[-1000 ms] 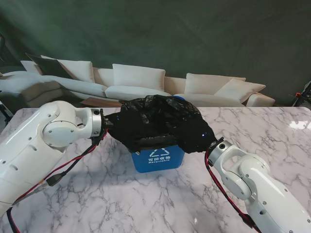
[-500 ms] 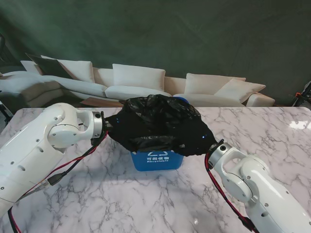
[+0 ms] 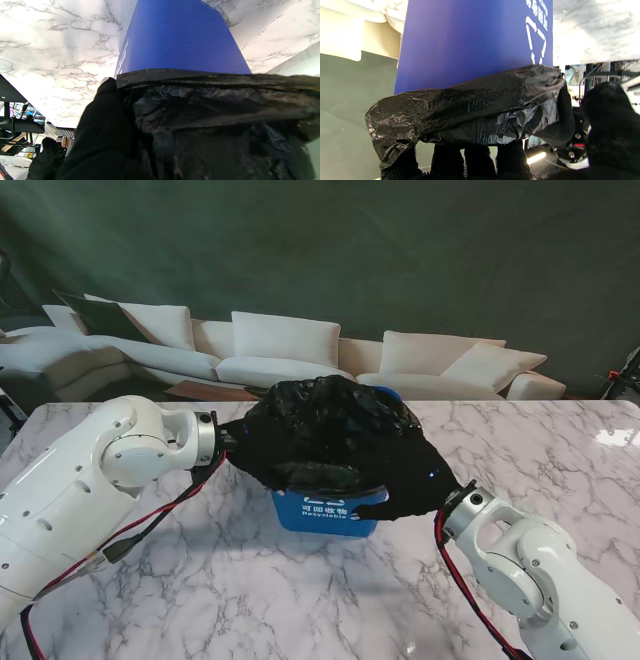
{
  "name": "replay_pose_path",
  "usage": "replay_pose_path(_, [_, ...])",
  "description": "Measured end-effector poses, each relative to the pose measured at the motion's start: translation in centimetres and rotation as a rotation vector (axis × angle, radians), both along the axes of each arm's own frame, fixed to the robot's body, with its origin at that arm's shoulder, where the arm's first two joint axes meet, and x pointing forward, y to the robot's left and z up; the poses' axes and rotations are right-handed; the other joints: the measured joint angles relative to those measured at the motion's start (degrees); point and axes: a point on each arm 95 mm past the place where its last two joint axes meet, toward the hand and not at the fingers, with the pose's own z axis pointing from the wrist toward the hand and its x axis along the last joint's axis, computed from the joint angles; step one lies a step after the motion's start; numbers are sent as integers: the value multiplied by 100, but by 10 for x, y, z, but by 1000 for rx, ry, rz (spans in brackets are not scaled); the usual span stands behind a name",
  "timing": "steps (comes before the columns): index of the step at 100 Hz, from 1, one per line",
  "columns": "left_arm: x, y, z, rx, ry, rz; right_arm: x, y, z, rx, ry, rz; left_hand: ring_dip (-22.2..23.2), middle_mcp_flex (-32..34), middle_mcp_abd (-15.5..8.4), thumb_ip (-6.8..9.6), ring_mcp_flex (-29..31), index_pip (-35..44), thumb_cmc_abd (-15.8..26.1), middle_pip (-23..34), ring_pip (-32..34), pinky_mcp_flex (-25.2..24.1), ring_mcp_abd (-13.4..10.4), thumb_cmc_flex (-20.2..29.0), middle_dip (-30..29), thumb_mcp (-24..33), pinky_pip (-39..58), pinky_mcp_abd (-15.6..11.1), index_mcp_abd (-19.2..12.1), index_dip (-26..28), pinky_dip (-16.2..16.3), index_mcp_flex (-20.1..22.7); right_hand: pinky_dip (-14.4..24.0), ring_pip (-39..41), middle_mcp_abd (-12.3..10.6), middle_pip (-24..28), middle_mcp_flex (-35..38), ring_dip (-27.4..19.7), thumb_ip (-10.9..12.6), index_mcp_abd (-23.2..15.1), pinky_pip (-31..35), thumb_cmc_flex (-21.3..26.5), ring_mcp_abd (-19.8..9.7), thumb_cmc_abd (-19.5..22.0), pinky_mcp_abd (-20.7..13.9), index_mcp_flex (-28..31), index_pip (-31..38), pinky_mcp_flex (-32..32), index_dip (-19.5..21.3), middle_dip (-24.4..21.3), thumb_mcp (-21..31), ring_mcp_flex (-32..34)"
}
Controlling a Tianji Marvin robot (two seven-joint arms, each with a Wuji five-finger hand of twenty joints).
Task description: Fit the garbage bag over the bin
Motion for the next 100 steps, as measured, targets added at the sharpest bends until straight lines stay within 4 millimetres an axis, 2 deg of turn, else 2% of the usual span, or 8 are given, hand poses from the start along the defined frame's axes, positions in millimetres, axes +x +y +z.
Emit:
replay_pose_path(21, [1,0,0,7,12,14,-3,-4,6,327,137,10,63,3,4,0,55,212,0,-1,66,8,41,5,55,31,0,-28,33,12,2,69,-44,-215,26,-72,-103,-120,0,-555,-647,18,6,70,417,-77,44,-198,-49,-181,13,-71])
replay_pose_path(47, [2,-1,1,16,14,17,-7,-5,19,331,74,0,71,68,41,2,58,248,0,-13,106,-43,46,67,71,94,-19,-189,157,15,2,71,1,69,26,110,82,63,0,-664,-532,324,7,323,416,-28,269,-138,-49,-159,-350,118])
replay_pose_path(49, [2,-1,1,16,14,17,-7,-5,21,339,69,0,72,68,41,2,58,248,2,-13,106,-43,46,67,71,95,-19,-190,162,15,2,71,53,153,25,178,145,112,0,-664,-470,392,8,315,226,-27,283,-145,-49,-98,-413,162])
replay_pose_path(52, [2,-2,1,16,14,16,-8,-6,25,352,62,1,72,68,41,2,58,248,8,-13,106,-43,45,67,72,94,-20,-199,172,15,2,71,117,301,17,193,195,186,8,-664,-298,449,10,325,-497,-27,358,-130,-49,-93,-378,248])
replay_pose_path(59, [2,-4,1,16,14,12,-11,-7,33,399,59,9,75,68,41,2,58,275,8,-13,106,-65,44,72,73,95,-21,-203,174,15,2,71,170,584,-42,325,289,332,9,-664,-198,612,-31,313,-834,-19,369,-99,-49,-9,-438,384])
replay_pose_path(70, [2,-5,2,19,13,9,-13,-9,42,406,37,8,79,68,41,2,58,294,8,-13,114,-65,44,72,75,94,-21,-203,175,15,2,71,176,720,-45,326,290,415,11,-675,-139,614,-73,313,-909,-17,398,-77,-49,38,-509,386])
replay_pose_path(81, [2,-6,2,21,12,8,-13,-12,43,405,36,-1,125,68,41,2,58,304,8,-13,121,-65,44,74,78,94,-21,-203,176,15,2,71,177,718,-127,264,290,404,13,-960,-139,711,-73,313,-910,-18,399,-141,-68,21,-511,353])
replay_pose_path(100, [3,-8,2,26,15,7,-12,-22,49,450,-22,-12,127,68,42,2,58,310,8,-13,125,-65,44,74,138,95,-21,-203,176,15,2,71,177,275,-196,28,278,187,14,-1040,-175,738,-73,382,-910,-214,150,-220,-308,-172,-661,266])
